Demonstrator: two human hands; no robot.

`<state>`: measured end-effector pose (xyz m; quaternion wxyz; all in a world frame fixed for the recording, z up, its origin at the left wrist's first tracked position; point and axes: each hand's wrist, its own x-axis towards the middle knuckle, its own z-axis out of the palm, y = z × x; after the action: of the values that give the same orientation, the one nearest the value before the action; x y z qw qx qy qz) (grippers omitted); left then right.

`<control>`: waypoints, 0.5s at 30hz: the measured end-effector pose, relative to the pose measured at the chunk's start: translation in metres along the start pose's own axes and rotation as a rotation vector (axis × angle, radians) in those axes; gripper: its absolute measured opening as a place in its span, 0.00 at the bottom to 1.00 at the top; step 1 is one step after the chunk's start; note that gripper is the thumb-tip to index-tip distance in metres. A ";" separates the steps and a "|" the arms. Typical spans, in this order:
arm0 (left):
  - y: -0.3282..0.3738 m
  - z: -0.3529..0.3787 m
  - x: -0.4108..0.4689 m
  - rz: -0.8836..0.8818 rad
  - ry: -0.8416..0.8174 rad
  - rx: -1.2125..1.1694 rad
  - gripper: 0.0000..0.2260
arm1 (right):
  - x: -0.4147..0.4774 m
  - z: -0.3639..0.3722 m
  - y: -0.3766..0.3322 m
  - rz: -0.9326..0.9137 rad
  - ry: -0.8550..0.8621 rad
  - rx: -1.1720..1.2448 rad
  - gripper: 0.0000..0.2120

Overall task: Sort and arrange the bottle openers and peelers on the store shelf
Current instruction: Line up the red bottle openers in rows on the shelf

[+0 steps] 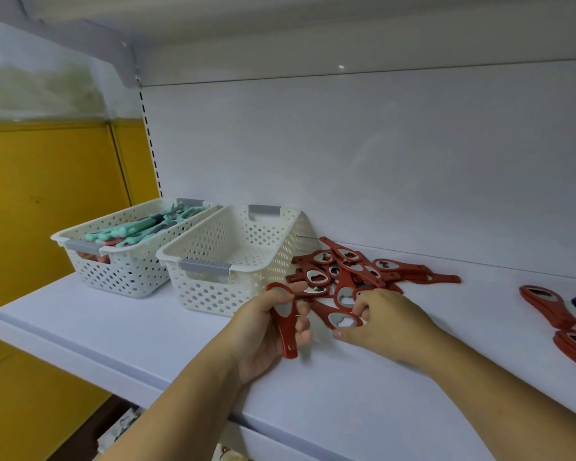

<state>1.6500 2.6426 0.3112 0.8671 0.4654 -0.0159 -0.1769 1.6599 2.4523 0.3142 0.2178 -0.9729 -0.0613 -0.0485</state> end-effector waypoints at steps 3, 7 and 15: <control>-0.002 -0.001 0.003 0.007 0.054 -0.020 0.16 | 0.003 0.000 0.001 0.043 0.005 0.129 0.19; -0.003 -0.003 0.006 0.010 0.130 -0.021 0.15 | 0.014 -0.003 0.006 0.069 0.110 0.472 0.06; 0.000 -0.001 0.002 -0.066 0.035 0.055 0.20 | 0.005 -0.012 -0.003 -0.035 -0.153 1.048 0.07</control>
<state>1.6522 2.6421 0.3103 0.8477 0.4925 0.0100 -0.1969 1.6640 2.4506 0.3274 0.6687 -0.7333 -0.1093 0.0562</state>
